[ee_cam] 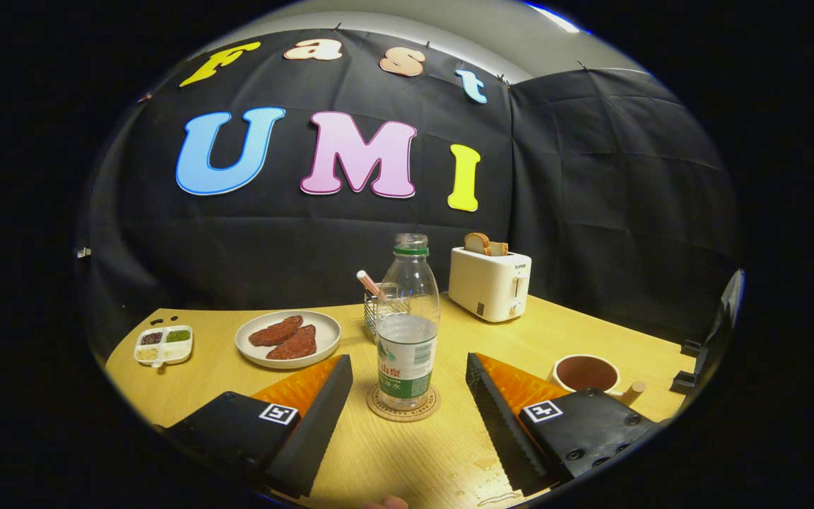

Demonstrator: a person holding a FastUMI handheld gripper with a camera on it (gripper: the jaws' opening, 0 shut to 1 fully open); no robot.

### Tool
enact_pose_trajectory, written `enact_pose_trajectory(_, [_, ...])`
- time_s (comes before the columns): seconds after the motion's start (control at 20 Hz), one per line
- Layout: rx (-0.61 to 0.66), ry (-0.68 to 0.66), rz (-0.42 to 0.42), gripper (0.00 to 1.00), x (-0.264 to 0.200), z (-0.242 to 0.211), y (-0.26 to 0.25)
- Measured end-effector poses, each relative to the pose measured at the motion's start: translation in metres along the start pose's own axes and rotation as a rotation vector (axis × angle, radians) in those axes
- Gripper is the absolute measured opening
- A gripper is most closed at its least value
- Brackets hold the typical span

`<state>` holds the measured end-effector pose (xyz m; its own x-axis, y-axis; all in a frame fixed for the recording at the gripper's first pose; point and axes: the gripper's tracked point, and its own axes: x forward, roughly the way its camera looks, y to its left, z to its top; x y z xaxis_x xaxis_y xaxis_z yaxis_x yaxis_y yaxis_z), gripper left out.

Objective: Take the bottle from table, then pour the juice into the cup, finally place the bottle on the coaster

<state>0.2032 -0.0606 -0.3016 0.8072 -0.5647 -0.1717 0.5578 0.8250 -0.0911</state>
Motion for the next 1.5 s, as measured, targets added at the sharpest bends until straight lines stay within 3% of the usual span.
enact_pose_trajectory(0.75, [0.044, -0.084, 0.209, 0.99, -0.07, 0.123, -0.026])
enact_pose_trajectory(1.5, [0.094, -0.096, 0.333, 0.99, -0.111, 0.184, -0.065])
